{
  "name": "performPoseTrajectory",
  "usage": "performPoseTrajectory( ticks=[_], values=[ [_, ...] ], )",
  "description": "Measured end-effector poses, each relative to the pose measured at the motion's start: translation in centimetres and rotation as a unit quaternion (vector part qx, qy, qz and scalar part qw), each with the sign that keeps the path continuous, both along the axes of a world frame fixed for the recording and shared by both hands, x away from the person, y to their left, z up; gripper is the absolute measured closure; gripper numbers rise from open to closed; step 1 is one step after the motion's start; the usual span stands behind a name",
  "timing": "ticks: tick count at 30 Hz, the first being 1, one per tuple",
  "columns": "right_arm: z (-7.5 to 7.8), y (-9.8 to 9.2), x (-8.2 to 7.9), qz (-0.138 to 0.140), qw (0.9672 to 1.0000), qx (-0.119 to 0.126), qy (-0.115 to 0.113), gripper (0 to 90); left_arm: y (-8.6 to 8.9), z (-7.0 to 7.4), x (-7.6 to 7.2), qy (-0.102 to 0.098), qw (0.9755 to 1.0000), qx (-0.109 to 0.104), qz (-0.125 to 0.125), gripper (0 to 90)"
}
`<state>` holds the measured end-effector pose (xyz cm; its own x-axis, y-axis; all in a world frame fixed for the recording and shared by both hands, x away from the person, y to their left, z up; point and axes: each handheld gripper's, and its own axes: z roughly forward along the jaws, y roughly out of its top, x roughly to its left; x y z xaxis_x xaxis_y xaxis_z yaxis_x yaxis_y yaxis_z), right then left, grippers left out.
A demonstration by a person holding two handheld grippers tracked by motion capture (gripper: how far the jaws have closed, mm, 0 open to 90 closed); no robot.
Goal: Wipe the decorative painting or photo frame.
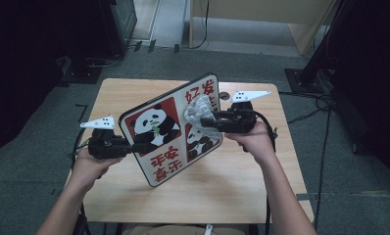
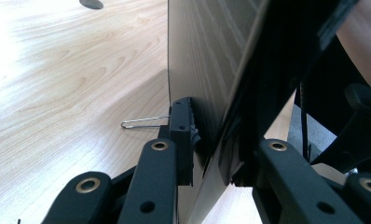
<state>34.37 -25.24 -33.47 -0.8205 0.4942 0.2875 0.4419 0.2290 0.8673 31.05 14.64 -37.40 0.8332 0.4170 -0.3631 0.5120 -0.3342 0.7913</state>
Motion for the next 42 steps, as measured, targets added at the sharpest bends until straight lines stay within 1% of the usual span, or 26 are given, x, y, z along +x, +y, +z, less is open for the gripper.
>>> performPoseTrajectory(
  ticks=[2, 3, 10, 21, 22, 24, 26, 27, 33, 40, 42],
  values=[
    [-0.1, 0.0, 0.0, -0.001, 1.0000, 0.000, 0.000, 61.6, 0.0, 0.0, 0.0, 0.000, 1.0000, 0.000, 0.001, 75.6],
    [-0.2, 0.0, -0.1, -0.002, 1.0000, 0.001, 0.003, 61.6, 0.0, 0.0, 0.0, 0.000, 1.0000, 0.000, 0.001, 75.6],
    [-0.6, 0.0, -0.2, -0.002, 1.0000, -0.002, 0.003, 61.2, 0.0, 0.0, 0.0, 0.007, 1.0000, 0.001, -0.005, 75.0],
    [-1.9, -0.2, -0.5, -0.002, 0.9999, -0.005, 0.012, 60.8, 0.0, 0.0, 0.1, 0.007, 1.0000, 0.000, -0.006, 74.9],
    [-2.0, -0.2, -0.5, -0.004, 0.9999, -0.005, 0.016, 60.8, 0.0, 0.0, 0.1, 0.008, 0.9999, 0.000, -0.007, 74.9],
    [-2.3, -0.2, -0.6, -0.003, 0.9999, -0.004, 0.013, 60.8, 0.0, 0.0, 0.1, 0.008, 0.9999, 0.000, -0.007, 74.9],
    [-2.5, -0.2, -0.7, -0.005, 0.9998, -0.006, 0.017, 60.7, 0.0, 0.0, 0.1, 0.008, 0.9999, 0.000, -0.007, 74.9],
    [-2.7, -0.2, -0.7, -0.005, 0.9998, -0.009, 0.015, 60.6, 0.0, 0.0, 0.1, 0.008, 0.9999, 0.000, -0.007, 74.9],
    [-3.3, 0.1, -0.9, -0.006, 0.9997, -0.012, 0.021, 60.6, 0.0, 0.0, 0.1, 0.008, 0.9999, -0.001, -0.009, 74.7],
    [-3.9, 0.3, -1.1, -0.008, 0.9994, -0.024, 0.023, 60.4, 0.0, 0.0, 0.1, 0.008, 0.9999, -0.001, -0.009, 74.6],
    [-4.0, 0.3, -1.2, -0.008, 0.9994, -0.024, 0.024, 60.5, 0.0, 0.0, 0.1, 0.008, 0.9999, -0.001, -0.009, 74.6]
  ],
)
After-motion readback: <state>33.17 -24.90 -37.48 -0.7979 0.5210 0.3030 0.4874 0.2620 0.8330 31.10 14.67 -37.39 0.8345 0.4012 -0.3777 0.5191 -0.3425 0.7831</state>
